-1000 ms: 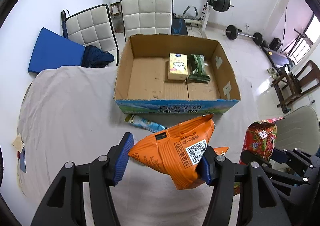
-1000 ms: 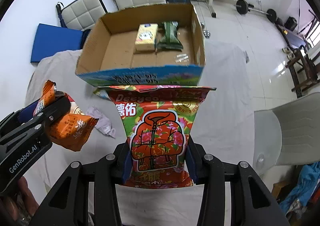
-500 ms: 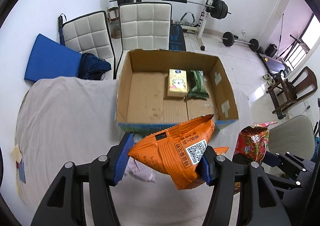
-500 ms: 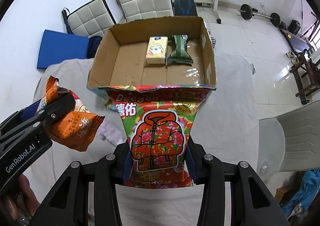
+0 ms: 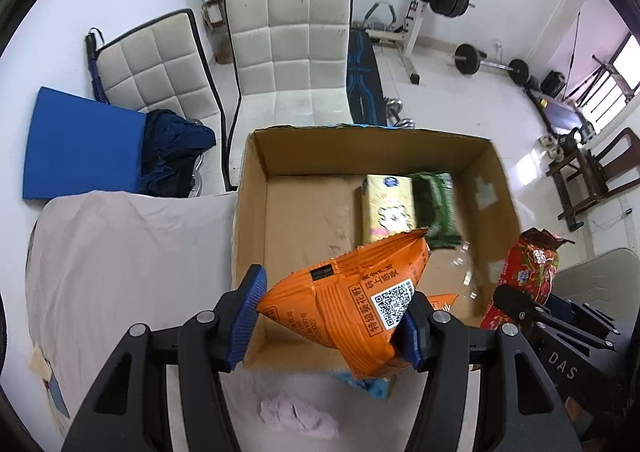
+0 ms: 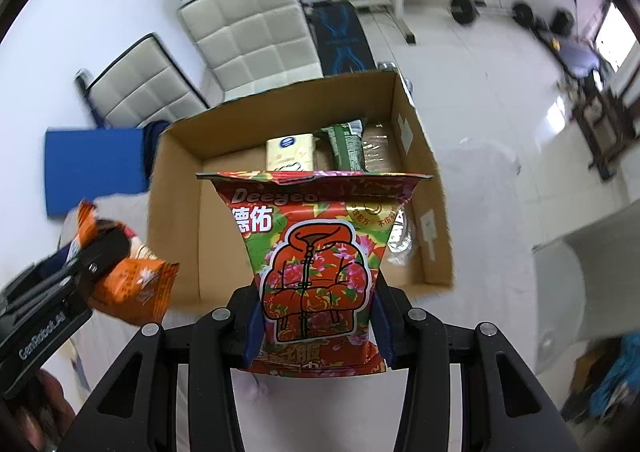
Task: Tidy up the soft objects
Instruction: 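Carry both bags into the box and open both grippers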
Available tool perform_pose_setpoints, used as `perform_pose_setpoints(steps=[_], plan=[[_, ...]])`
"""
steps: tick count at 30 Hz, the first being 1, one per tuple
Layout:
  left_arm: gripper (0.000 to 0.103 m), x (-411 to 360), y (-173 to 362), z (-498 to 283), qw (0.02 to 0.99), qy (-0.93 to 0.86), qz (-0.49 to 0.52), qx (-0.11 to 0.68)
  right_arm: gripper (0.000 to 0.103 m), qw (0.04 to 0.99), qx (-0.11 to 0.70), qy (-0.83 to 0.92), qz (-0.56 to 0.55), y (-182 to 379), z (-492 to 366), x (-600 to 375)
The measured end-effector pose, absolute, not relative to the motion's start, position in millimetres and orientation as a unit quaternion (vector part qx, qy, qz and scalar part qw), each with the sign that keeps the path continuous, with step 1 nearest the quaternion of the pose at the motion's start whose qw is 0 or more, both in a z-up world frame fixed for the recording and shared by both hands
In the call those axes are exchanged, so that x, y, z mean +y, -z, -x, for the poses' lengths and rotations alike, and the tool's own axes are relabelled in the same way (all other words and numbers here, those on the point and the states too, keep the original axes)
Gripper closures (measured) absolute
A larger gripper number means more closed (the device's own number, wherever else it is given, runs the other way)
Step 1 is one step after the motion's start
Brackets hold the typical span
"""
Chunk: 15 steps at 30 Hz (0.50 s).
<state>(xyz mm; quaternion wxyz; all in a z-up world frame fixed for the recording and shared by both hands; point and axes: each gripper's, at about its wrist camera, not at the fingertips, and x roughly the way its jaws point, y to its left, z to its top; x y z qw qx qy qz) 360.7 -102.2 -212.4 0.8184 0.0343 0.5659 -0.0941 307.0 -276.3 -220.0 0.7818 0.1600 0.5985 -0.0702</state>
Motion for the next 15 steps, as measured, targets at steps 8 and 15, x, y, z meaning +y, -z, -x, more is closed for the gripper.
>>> perform_pose_setpoints(steps=[8,15], plan=[[0.047,-117,274,-426,0.793,0.086,-0.088,0.597,0.056,0.747,0.635,0.109,-0.161,293,-353,-289],[0.046,-128,321,-470,0.768,0.084,-0.140,0.620,0.056,0.723,0.676,0.112,-0.084,346,-369,-279]])
